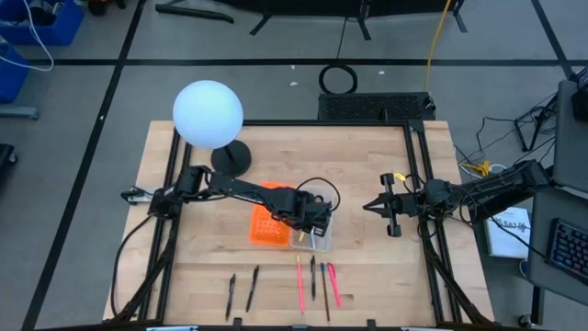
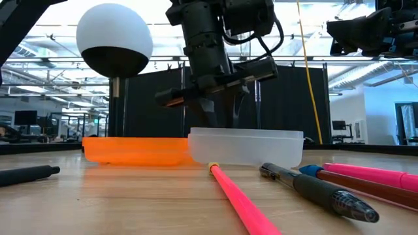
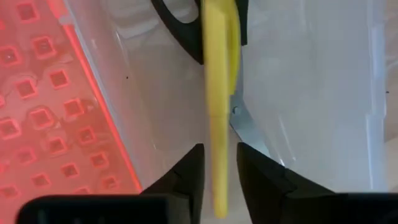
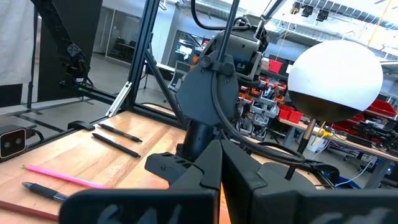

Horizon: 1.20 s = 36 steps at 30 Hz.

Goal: Pick & place school supplies into a supply box
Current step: Put the yellow pen into the orange supply box, then put the pink pen into the orange supply box

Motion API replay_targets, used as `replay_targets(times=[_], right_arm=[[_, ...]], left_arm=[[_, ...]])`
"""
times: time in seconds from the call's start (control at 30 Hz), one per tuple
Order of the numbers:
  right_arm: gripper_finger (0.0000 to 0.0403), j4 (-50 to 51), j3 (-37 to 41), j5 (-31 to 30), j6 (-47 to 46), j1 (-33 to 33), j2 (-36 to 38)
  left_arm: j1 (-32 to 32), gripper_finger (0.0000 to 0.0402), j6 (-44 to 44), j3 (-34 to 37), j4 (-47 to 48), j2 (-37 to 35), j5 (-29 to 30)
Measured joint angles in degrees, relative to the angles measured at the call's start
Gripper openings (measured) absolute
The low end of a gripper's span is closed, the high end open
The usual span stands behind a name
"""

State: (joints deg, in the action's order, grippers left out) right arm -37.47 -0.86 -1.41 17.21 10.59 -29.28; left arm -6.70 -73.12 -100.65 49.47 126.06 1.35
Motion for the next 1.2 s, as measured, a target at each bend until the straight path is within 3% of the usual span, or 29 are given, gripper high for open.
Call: replay_targets(times=[0.17, 0.33, 0.57, 0.73, 0.8, 1.03, 1.1, 1.2], right_arm=[[0.0, 0.0, 0.0, 0.0, 0.0, 0.0, 0.0], [0.0, -0.02, 0.0, 0.0, 0.02, 0.0, 0.0], [0.0, 0.0, 0.0, 0.02, 0.38, 0.02, 0.0], [0.0, -0.02, 0.0, -0.22, -0.24, 0.02, -0.02], [0.0, 0.0, 0.0, -0.55, -0.16, 0.0, -0.02], [0.0, -0.06, 0.0, -1.77, -5.61, 0.0, -0.02], [0.0, -0.02, 0.0, -1.75, -5.83, 0.0, -0.02], [0.0, 0.0, 0.0, -1.56, -6.04, 0.0, -0.02]], left_arm=[[-0.07, 0.0129, 2.84, 0.0, -0.06, -0.2, -1.39], [-0.54, 0.0137, 13.08, 0.01, -1.86, -5.32, -3.97], [-7.08, 0.0114, 19.11, -0.06, 2.95, -23.57, 22.17], [-13.23, 0.0034, 22.99, -0.08, 8.37, -32.76, 35.33], [-15.05, 0.001, 23.99, -0.08, 12.79, -34.46, 37.66], [-14.27, 0.0005, 19.71, 1.55, 27.4, -38.4, 39.23], [-13.56, 0.0004, 24.97, 5.42, 22.4, -41.01, 39.51], [-11.95, 0.0004, 39.37, 15.1, 7.11, -47.61, 38.4]])
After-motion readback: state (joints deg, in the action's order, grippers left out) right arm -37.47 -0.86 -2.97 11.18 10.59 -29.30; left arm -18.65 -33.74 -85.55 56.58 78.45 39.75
